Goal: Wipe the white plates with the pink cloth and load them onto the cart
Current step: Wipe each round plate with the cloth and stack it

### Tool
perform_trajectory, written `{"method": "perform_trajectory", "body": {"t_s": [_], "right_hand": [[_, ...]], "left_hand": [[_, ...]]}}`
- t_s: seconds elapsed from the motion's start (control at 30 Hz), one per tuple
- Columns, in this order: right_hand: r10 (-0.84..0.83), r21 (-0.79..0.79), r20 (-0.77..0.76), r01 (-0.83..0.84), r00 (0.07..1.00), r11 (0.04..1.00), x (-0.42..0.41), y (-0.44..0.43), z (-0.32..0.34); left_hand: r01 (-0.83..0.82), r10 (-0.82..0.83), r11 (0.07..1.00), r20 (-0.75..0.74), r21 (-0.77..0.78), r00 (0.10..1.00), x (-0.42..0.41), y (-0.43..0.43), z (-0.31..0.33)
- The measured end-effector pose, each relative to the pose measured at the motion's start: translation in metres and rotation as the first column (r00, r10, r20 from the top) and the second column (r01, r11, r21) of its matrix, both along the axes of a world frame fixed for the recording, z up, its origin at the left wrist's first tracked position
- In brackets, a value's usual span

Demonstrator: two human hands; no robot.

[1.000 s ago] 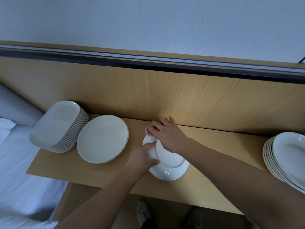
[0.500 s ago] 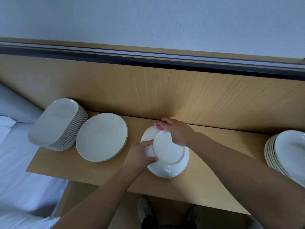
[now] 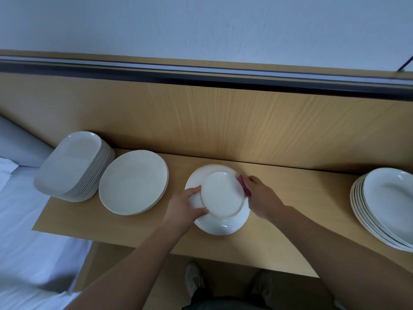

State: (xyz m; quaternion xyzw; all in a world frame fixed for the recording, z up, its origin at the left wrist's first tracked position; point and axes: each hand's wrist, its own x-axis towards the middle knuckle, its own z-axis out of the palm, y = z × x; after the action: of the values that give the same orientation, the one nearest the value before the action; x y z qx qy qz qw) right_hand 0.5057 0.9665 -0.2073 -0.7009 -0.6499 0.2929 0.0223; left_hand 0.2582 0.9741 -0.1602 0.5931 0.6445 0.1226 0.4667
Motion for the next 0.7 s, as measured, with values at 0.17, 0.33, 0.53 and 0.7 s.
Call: {"method": "perform_trajectory", "body": {"t_s": [0.17,0.33,0.53,0.7], "right_hand": [[-0.131,0.05,-0.084,0.135,0.988,0.99,-0.009,-0.037,-0.013],[-0.123,0.063,-0.212,0.139,0.97,0.988,-0.01,-0.039,-0.01],[-0.119,0.076,-0.233,0.14,0.965,0.987,0.001,-0.023,-0.004],[-0.297,-0.019,-0.281,0.304,0.913,0.953,-0.005,-0.035,-0.009]], "left_hand": [[-0.047,0.047,0.999,0.02,-0.009,0.999,0.002,-0.008,0.0],[-0.043,0.044,0.999,0.058,-0.003,0.997,0.003,-0.017,0.001],[-0.102,0.103,0.995,0.114,-0.014,0.988,0.007,-0.021,0.002],[-0.184,0.185,0.983,0.175,-0.024,0.967,0.016,-0.029,0.001]]}}
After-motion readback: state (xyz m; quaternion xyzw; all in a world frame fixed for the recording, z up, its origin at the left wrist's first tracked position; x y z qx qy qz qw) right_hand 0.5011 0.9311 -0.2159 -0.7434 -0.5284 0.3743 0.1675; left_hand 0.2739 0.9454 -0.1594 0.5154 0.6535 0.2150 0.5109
